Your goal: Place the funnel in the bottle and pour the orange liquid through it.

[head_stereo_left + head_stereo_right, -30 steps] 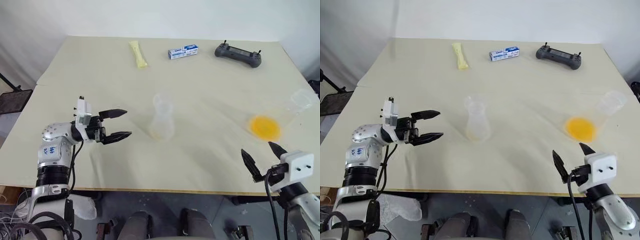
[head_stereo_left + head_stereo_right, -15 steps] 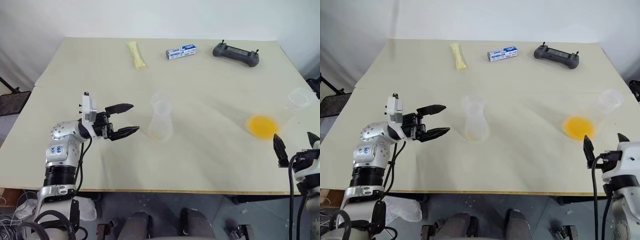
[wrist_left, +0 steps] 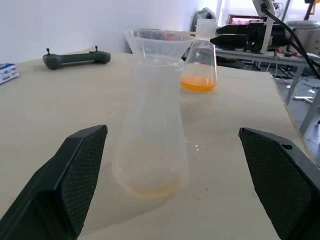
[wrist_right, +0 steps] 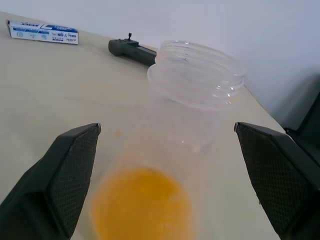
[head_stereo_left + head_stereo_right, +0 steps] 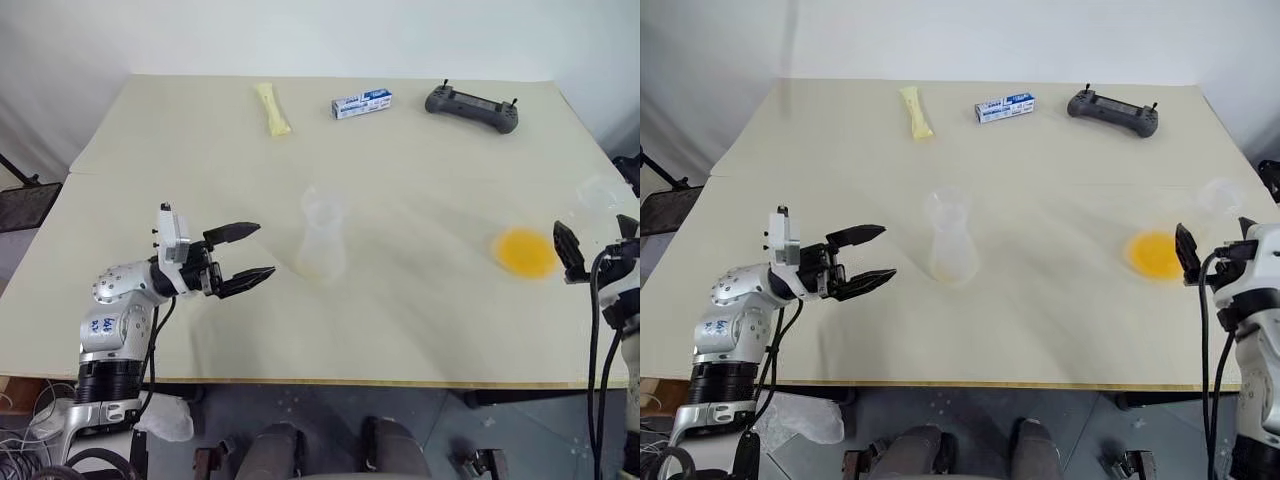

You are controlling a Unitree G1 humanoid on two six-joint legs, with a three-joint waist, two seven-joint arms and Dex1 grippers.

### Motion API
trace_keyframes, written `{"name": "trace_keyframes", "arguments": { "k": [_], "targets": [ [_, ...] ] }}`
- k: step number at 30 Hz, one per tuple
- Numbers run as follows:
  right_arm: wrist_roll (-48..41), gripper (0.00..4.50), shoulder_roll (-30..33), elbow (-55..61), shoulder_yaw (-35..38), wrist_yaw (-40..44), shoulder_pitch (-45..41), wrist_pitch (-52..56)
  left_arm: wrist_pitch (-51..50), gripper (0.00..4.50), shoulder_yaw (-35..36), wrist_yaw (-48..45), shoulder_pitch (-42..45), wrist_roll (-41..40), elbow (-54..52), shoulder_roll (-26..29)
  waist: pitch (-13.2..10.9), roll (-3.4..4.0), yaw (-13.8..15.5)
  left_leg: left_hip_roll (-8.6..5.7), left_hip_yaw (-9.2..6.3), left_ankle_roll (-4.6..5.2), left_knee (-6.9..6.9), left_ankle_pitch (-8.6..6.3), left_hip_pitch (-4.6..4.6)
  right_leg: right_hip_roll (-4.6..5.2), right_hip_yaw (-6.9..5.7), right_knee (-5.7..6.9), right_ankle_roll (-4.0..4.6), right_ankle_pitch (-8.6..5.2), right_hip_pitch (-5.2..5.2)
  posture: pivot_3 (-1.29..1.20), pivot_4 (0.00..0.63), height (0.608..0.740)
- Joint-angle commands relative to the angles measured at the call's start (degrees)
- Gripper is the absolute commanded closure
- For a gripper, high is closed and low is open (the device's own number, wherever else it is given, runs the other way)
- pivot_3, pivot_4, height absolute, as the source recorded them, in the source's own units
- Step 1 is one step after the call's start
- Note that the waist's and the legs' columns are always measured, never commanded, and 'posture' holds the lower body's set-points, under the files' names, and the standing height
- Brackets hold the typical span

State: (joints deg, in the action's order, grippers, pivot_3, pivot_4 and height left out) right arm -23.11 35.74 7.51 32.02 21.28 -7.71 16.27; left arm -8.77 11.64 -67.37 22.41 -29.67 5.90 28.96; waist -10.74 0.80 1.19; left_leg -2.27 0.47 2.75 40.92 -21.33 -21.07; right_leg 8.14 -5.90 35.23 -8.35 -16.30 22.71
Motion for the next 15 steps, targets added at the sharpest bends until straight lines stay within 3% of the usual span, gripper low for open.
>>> {"name": "trace_keyframes", "arguments": {
  "k": [1, 15],
  "targets": [
    [0.2, 0.0, 2.3, -2.0, 0.5, 0.9, -2.8, -1.0, 0.2, 0.02, 0.9, 1.1, -1.2, -2.0, -3.2, 0.1, 0.0, 0.0, 0.1, 0.02, -0.04, 0.0, -0.01, 0.0, 0.0, -0.01, -0.03, -0.01, 0.0, 0.0, 0.0, 0.0, 0.15, 0.74],
    [2.9, 0.0, 3.1, -11.4, -2.2, 1.9, -10.8, -4.6, 1.2, 0.02, 0.7, 2.2, -0.7, -1.5, -2.3, 0.0, 0.0, 0.02, 0.0, 0.03, 0.0, 0.0, -0.01, 0.0, -0.05, -0.02, -0.06, -0.15, -0.01, 0.0, -0.03, 0.0, 0.15, 0.74]
  ]
}}
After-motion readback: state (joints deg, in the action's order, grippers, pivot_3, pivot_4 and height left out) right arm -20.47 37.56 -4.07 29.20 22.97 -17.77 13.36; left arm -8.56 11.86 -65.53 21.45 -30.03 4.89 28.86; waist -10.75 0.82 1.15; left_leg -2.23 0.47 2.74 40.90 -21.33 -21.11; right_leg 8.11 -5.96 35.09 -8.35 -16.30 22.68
